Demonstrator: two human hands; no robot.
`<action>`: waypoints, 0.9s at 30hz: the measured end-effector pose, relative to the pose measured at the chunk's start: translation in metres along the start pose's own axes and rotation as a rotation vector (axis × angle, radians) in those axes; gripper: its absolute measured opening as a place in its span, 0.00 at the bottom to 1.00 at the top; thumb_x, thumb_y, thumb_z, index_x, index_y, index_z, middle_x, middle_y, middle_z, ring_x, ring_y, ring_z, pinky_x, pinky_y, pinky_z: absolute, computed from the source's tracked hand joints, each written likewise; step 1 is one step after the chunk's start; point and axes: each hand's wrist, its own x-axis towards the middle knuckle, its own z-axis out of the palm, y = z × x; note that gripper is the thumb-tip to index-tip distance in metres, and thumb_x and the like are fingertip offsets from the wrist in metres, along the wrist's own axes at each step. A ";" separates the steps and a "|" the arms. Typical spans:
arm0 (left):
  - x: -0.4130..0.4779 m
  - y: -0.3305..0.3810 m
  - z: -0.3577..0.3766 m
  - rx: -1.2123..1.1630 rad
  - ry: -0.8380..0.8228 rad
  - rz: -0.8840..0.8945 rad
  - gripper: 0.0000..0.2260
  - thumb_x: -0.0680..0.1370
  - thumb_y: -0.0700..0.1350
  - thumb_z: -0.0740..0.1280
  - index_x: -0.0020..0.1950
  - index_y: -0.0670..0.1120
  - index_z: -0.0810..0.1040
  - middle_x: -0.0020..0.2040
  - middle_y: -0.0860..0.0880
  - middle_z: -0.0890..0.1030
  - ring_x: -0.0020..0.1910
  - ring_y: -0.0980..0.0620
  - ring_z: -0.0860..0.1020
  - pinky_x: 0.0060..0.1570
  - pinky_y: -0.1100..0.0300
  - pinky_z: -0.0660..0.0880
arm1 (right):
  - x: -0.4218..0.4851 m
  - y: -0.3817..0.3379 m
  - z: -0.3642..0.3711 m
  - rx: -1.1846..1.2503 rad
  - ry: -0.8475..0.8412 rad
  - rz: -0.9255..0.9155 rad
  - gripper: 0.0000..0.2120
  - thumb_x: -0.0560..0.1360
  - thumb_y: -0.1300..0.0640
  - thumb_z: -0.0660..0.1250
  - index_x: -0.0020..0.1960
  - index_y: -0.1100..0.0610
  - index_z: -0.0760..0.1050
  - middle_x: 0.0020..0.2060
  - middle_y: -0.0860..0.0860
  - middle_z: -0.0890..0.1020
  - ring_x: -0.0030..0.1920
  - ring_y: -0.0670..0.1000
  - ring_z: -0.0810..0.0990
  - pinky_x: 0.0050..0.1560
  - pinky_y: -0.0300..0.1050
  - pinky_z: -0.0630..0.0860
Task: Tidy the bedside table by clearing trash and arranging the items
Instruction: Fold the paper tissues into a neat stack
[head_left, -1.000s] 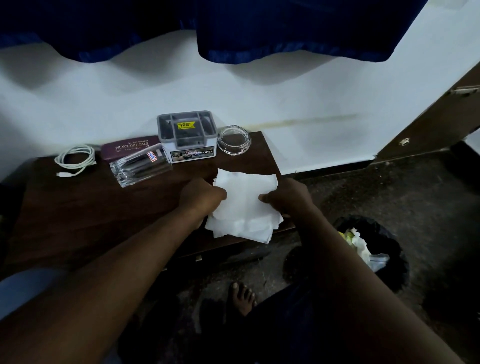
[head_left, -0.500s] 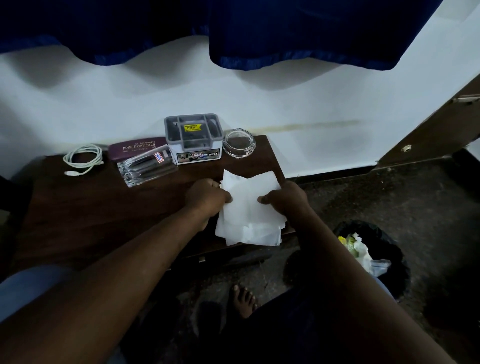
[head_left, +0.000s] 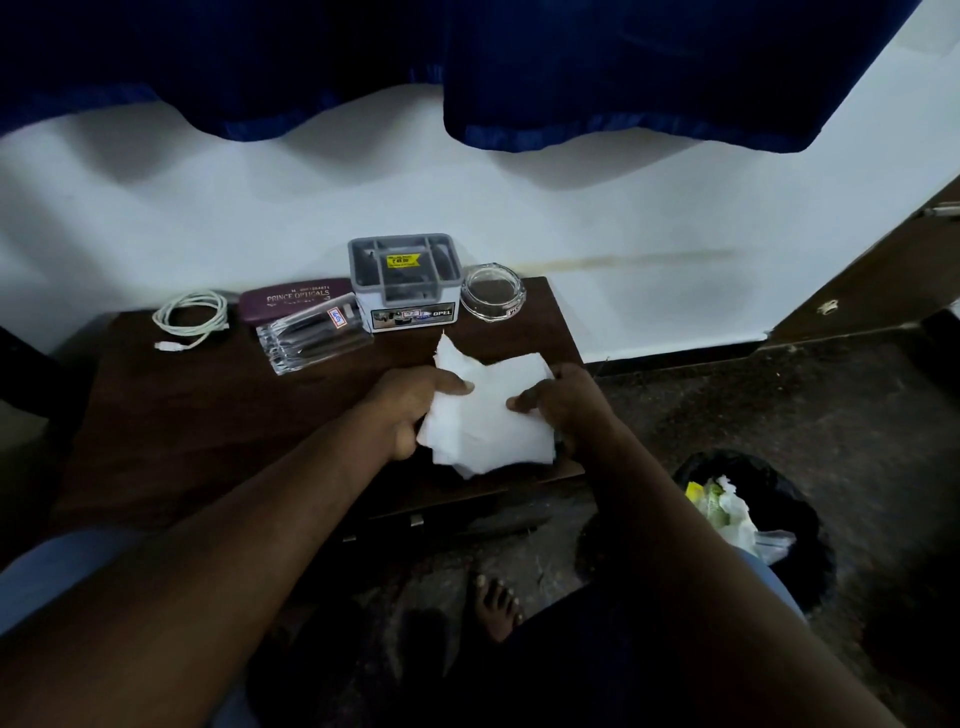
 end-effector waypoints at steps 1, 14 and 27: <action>-0.002 0.001 -0.002 0.004 -0.012 -0.021 0.08 0.73 0.37 0.74 0.50 0.38 0.84 0.43 0.40 0.87 0.34 0.42 0.85 0.31 0.54 0.81 | -0.001 -0.002 0.001 0.033 0.002 -0.019 0.25 0.65 0.67 0.80 0.60 0.64 0.79 0.55 0.59 0.84 0.55 0.61 0.83 0.57 0.58 0.82; -0.023 0.022 -0.038 -0.081 0.177 0.617 0.09 0.72 0.35 0.77 0.48 0.47 0.87 0.48 0.46 0.88 0.48 0.45 0.87 0.49 0.53 0.83 | -0.031 -0.039 0.026 0.245 0.049 -0.414 0.14 0.69 0.63 0.79 0.53 0.59 0.82 0.45 0.54 0.87 0.46 0.55 0.87 0.44 0.46 0.83; -0.021 0.004 -0.070 0.217 0.179 0.683 0.10 0.70 0.40 0.80 0.51 0.45 0.86 0.48 0.48 0.88 0.45 0.53 0.86 0.39 0.63 0.79 | -0.026 -0.025 0.067 0.224 -0.112 -0.480 0.20 0.65 0.60 0.77 0.57 0.56 0.84 0.50 0.51 0.88 0.53 0.53 0.87 0.58 0.62 0.82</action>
